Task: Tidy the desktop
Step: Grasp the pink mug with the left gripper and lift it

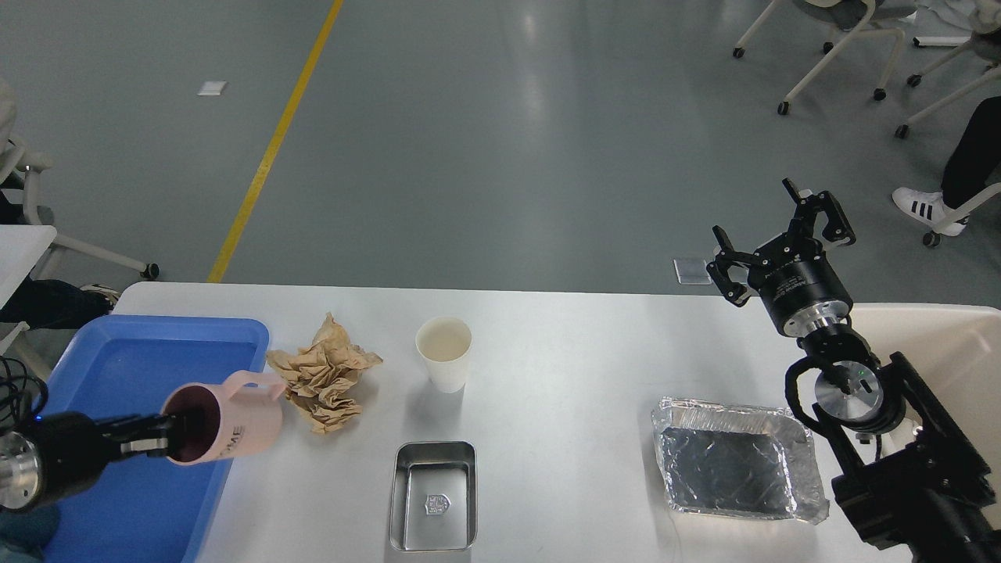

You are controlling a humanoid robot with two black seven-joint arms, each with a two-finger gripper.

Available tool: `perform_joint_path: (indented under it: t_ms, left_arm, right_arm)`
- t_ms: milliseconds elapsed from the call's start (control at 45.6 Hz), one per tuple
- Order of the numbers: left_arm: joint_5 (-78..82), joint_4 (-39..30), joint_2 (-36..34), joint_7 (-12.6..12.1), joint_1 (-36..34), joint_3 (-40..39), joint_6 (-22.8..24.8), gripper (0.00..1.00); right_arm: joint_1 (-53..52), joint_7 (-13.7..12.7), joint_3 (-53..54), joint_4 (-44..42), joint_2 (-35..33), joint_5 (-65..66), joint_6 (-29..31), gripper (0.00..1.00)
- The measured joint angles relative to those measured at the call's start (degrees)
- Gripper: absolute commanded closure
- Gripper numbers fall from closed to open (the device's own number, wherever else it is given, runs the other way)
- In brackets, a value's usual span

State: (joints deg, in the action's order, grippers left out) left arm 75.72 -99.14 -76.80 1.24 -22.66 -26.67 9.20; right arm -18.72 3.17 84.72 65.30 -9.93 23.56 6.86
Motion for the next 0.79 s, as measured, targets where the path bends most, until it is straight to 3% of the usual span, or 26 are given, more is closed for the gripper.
perform_joint_path:
  t_ms: [154, 285, 417, 461, 790]
  left_arm:
    - [-5.83, -0.35, -7.41, 2.03, -1.61, -4.03, 6.18, 1.00]
    - [-6.88, -0.21, -11.60, 2.34, -1.78, -5.02, 7.72, 1.00]
    - [-7.48, 3.03, -13.14, 0.04, -0.81, -2.88, 6.74, 1.00]
    - [-7.62, 7.03, -12.95, -0.64, -0.61, 0.07, 5.41, 1.00]
    - [-7.92, 15.18, -4.62, -0.23, -0.41, 13.71, -0.73, 0.99]
  right_arm:
    - [-0.17, 0.00, 0.00, 0.03, 0.00, 0.00, 0.00, 0.00]
    - [-0.16, 0.00, 0.00, 0.06, 0.11, 0.00, -0.01, 0.00]
    - [-0.10, 0.00, 0.00, 0.08, 0.34, 0.00, 0.00, 0.00]
    - [-0.09, 0.00, 0.00, 0.08, 0.33, 0.00, 0.00, 0.00]
    - [-0.29, 0.00, -0.27, -0.07, 0.36, 0.06, -0.01, 0.00]
